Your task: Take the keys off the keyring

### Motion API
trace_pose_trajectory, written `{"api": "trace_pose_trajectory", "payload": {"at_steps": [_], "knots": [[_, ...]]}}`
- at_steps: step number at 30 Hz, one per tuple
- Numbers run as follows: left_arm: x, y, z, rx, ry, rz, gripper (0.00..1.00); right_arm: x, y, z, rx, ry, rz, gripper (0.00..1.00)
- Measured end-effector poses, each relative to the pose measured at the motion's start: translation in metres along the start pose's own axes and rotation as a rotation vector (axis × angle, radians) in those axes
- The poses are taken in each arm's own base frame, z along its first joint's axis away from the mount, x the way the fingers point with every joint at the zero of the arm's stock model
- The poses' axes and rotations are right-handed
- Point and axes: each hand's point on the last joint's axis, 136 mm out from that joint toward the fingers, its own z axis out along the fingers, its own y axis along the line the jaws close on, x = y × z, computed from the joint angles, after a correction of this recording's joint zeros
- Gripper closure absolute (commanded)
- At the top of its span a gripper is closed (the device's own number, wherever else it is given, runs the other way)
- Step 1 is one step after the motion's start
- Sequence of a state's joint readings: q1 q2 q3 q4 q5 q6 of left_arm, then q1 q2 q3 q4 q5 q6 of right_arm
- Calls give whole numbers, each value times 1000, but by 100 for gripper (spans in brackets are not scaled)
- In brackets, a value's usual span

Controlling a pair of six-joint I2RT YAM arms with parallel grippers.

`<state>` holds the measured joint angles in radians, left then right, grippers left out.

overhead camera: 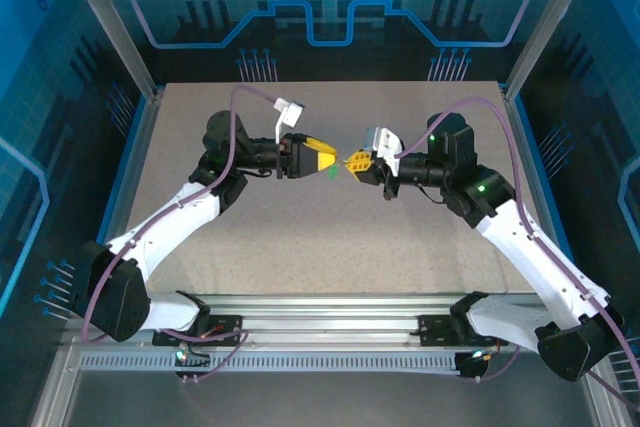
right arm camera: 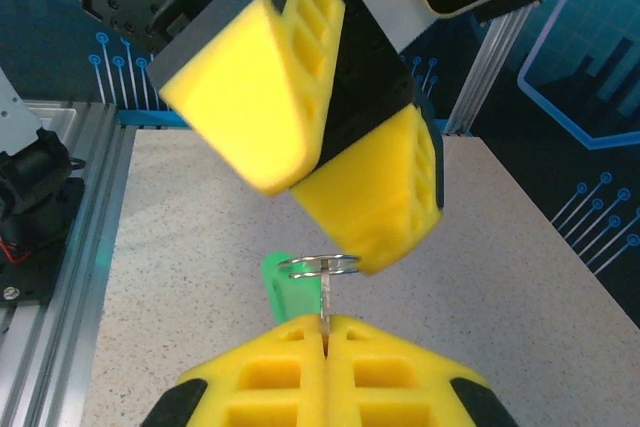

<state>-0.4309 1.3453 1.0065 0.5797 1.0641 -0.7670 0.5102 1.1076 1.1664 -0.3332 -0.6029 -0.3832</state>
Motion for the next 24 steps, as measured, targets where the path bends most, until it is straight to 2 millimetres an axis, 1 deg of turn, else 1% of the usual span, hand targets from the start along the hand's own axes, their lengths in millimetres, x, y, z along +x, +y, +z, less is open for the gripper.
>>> {"api": "trace_pose_trajectory", "payload": {"at_steps": [3,7,13,15,16,18,19,22,24], "knots": [[3,-2,2,10,15,2,54,-2,1,-1,-8,-2,-1,100],[5,-2,2,14,21,0,62,-3,2,-1,-10,-4,-1,100],[6,-3,2,17,27,-4,82,-6,2,-2,-13,-8,-4,100],[5,-2,2,16,27,-7,85,-7,3,-2,-18,-12,-5,100],[5,-2,1,16,27,-7,90,-7,3,-2,-20,-12,-5,100],[5,-1,1,14,25,-6,93,-6,3,-2,-19,-10,-3,100],[4,-1,0,13,22,-4,97,-6,2,-2,-16,-9,-3,100],[2,-1,0,12,15,2,100,-6,1,-3,-4,-5,-5,100],[0,-2,0,16,11,5,100,-6,-1,-3,8,-3,-7,100]]}}
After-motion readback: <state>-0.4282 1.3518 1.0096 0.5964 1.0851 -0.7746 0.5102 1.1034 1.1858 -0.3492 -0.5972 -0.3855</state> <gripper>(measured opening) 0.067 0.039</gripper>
